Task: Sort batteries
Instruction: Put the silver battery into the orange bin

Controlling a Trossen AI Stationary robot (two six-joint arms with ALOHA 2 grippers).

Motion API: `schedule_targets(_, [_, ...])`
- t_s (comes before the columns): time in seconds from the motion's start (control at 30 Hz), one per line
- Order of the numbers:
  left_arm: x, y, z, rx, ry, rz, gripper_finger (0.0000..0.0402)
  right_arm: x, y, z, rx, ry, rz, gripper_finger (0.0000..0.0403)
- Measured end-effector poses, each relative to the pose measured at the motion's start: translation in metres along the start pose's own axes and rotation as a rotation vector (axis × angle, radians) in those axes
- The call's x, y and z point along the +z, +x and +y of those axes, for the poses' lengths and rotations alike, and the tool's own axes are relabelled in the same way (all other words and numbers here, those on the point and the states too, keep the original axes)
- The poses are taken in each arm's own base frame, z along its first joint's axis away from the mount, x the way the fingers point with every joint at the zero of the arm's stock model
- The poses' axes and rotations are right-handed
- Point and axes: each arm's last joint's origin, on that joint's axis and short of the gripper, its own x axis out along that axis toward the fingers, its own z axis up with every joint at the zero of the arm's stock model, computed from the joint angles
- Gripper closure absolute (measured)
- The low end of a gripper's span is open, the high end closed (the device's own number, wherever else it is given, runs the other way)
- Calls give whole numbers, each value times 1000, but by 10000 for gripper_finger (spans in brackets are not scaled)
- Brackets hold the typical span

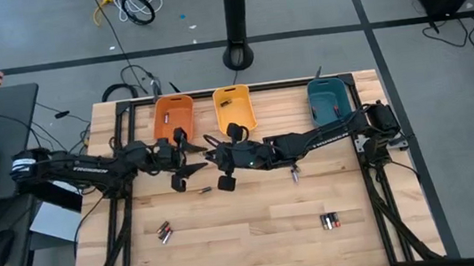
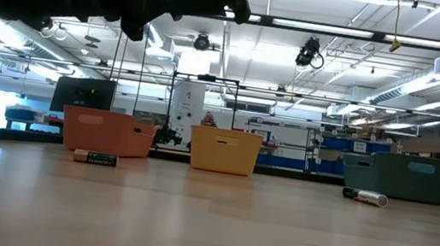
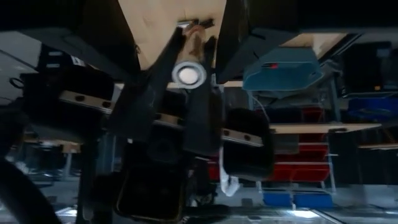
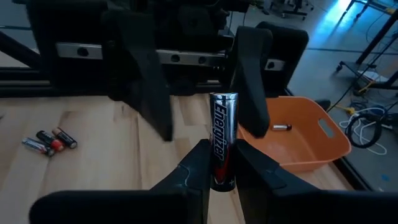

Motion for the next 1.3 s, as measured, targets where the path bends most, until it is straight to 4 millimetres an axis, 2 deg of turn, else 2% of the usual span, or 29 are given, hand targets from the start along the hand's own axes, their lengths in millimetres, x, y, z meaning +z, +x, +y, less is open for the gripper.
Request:
schedule_targets(0.13, [1, 7, 0, -23, 2, -4, 187, 0, 0, 0, 3, -3, 1, 339])
schedule_targets(0.23, [1, 9, 1, -24, 6, -27, 207, 0, 0, 0, 3, -3, 0, 337])
schedule_targets(0.37, [1, 10, 1, -25, 16, -33, 260, 0, 0, 0, 4, -3, -1, 337])
schedule_targets(0.53, [1, 10, 1, -33, 62, -36, 347, 1, 0, 1, 9, -7, -6, 337])
schedule_targets(0.93, [3, 9, 1, -17, 86, -57, 348, 1, 0, 0, 2, -4, -12, 322])
schedule_targets(1.1, [8, 10, 2, -13, 91, -77, 348, 2, -1, 0, -31, -1, -15, 295])
schedule_targets(1.3, [21, 18, 7, -24, 104, -75, 348, 9, -12, -1, -106, -24, -34, 250])
